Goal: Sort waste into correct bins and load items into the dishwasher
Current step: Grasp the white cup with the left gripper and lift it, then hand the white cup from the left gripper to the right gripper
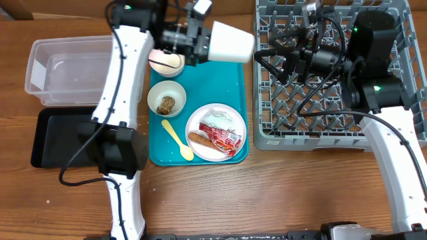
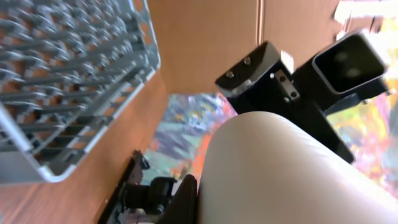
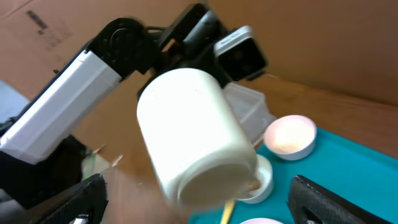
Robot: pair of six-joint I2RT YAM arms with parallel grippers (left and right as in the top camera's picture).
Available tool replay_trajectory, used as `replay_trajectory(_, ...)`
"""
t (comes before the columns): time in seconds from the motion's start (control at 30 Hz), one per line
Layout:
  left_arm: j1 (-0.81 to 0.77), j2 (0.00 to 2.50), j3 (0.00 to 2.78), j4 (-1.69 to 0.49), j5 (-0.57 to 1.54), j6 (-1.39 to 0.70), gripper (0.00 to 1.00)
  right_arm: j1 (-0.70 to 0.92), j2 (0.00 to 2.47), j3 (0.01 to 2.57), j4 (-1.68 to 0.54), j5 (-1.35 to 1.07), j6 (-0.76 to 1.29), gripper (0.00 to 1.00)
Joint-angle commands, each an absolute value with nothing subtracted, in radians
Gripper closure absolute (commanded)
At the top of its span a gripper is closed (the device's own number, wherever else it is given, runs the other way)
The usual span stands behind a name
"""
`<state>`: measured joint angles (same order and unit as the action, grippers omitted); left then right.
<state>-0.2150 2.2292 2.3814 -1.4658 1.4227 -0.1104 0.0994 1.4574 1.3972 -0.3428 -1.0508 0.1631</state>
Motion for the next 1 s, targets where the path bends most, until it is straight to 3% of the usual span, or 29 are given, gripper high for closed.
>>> replay_trajectory(0.0,-0.257,2.22,2.39,-1.46,1.465,-0.074,0.96,0.108,1.467,1.422,-0.339,-1.113,0.18,0.06)
replay_trajectory(0.2,-0.296,2.22,2.39,-1.454,1.465,-0.075,0.96,0.13,1.467,1.421,-0.342,-1.145,0.179,0.15)
replay_trajectory(0.3,-0.299,2.22,2.39,-1.454,1.472,-0.075,0.96,0.138,1.467,1.421,-0.346,-1.148,0.18,0.33)
replay_trajectory(0.43,-0.299,2.22,2.39,-1.454,1.472,-0.075,0.96,0.138,1.467,1.421,-0.356,-1.158,0.18,0.46)
replay_trajectory(0.53,-0.298,2.22,2.39,-1.449,1.472,-0.075,0.93,0.138,1.467,1.421,-0.361,-1.158,0.18,0.47)
replay_trajectory(0.67,-0.298,2.22,2.39,-1.431,1.471,-0.087,0.82,0.138,1.467,1.421,-0.362,-1.158,0.18,0.48)
replay_trajectory(0.73,-0.298,2.22,2.39,-1.425,1.471,-0.086,0.7,0.138,1.467,1.421,-0.361,-1.158,0.18,0.48)
replay_trajectory(0.83,-0.298,2.22,2.39,-1.42,1.467,-0.086,0.67,0.129,1.465,1.422,-0.36,-1.158,0.18,0.48)
replay_trajectory(0.87,-0.298,2.22,2.39,-1.417,1.467,-0.086,0.7,0.124,1.464,1.422,-0.361,-1.158,0.18,0.48)
replay_trajectory(0.97,-0.298,2.22,2.39,-1.407,1.467,-0.094,0.96,0.117,1.463,1.422,-0.361,-1.164,0.184,0.48)
